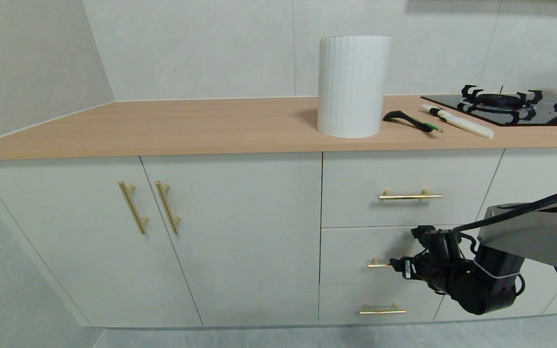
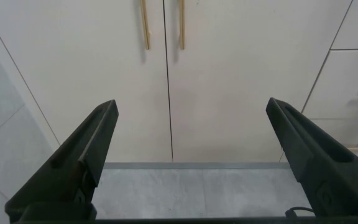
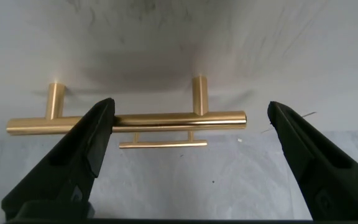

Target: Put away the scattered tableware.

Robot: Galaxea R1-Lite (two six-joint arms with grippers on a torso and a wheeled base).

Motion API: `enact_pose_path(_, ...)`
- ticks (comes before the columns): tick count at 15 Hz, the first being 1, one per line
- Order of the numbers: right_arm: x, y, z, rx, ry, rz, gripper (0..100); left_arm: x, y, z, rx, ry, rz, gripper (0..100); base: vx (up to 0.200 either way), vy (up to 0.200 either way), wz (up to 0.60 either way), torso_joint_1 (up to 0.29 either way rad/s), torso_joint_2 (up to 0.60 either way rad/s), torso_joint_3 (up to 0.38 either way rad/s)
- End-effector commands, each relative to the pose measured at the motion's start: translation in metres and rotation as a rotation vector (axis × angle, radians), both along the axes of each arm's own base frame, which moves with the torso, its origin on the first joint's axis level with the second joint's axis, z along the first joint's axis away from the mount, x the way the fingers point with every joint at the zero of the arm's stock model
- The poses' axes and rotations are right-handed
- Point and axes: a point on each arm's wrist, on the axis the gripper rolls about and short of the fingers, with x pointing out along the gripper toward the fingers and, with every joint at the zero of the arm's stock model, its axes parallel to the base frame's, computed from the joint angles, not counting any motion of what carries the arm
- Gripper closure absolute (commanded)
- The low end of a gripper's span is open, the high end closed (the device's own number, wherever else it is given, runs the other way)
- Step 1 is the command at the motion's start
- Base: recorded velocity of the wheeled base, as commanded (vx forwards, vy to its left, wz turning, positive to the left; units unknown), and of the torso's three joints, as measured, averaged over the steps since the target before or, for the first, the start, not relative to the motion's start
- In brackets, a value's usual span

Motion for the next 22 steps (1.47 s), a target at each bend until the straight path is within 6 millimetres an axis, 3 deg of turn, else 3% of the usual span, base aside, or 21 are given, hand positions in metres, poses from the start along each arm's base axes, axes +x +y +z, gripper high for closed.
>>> enact_pose_path(1,0.000,0.000,-0.001,-0.001,0.003,0.001,0,0.000,0.000,0.000,0.000,0.001,0.001,0,0.000,0.000,0.00,0.000,0.00,0.000)
enact_pose_path(14,-0.009,-0.001,-0.007,-0.019,0.063,0.007,0,0.000,0.000,0.000,0.000,0.001,0.001,0,0.000,0.000,0.00,0.000,0.00,0.000)
enact_pose_path(16,-0.028,0.005,0.014,-0.029,0.107,0.040,0,0.000,0.000,0.000,0.000,0.001,0.001,0,0.000,0.000,0.00,0.000,0.00,0.000)
enact_pose_path(19,-0.054,0.015,0.066,-0.027,0.178,0.108,0,0.000,0.000,0.000,0.000,0.001,0.001,0,0.000,0.000,0.00,0.000,0.00,0.000)
enact_pose_path(20,-0.070,0.020,0.101,-0.014,0.187,0.151,0,0.000,0.000,0.000,0.000,0.001,0.001,0,0.000,0.000,0.00,0.000,0.00,0.000)
enact_pose_path(22,-0.097,0.021,0.152,0.004,0.147,0.196,0,0.000,0.000,0.000,0.000,-0.001,0.001,0,0.000,0.000,0.00,0.000,0.00,0.000)
